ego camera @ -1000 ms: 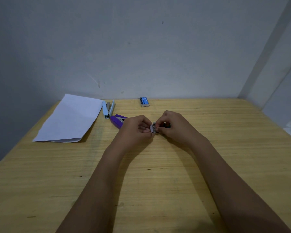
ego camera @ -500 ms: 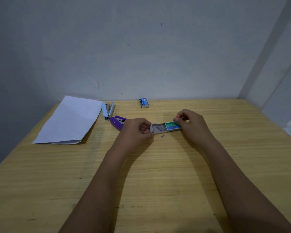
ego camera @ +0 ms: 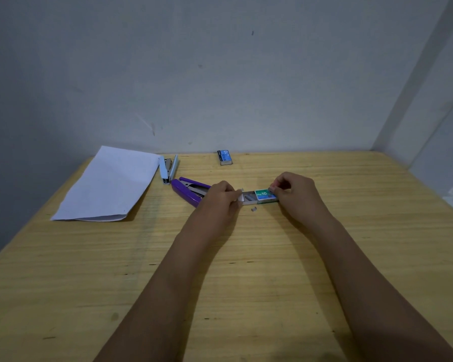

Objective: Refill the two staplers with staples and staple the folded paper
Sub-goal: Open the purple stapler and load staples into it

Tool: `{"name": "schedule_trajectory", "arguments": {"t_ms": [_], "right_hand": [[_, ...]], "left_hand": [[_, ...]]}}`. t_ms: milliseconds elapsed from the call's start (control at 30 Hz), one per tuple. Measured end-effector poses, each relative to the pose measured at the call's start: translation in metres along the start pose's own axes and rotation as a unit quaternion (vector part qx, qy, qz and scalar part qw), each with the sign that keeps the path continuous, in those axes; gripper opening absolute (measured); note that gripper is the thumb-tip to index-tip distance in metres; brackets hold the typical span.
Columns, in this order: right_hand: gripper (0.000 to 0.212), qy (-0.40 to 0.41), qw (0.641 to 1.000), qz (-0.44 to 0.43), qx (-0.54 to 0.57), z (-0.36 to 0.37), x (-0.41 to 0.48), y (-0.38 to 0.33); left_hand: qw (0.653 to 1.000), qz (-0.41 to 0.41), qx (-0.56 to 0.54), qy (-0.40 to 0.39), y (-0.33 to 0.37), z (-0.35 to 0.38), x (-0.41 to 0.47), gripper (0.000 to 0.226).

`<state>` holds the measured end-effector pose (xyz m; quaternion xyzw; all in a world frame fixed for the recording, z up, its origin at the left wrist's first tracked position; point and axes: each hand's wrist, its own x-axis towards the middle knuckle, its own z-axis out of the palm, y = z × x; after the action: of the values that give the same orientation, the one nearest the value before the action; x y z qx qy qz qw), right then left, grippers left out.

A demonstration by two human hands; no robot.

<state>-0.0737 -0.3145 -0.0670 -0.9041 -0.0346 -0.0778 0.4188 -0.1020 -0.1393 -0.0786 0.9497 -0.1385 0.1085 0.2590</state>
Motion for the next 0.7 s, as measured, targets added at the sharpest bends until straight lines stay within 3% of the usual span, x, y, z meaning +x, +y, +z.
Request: {"name": "schedule_trajectory", "arguments": {"t_ms": [433, 700], "right_hand": [[0.007, -0.006, 1.000, -0.022, -0.010, 0.014, -0.007, -0.010], [0.008, 0.038, 0.999, -0.011, -0.003, 0.017, -0.010, -0.018]], "left_hand": [[0.999, -0.026, -0.043, 0.000, 0.009, 0.000, 0.003, 0.034], [0.996, -0.044, -0.071, 0.029, 0.012, 0.003, 0.001, 0.038]]}}
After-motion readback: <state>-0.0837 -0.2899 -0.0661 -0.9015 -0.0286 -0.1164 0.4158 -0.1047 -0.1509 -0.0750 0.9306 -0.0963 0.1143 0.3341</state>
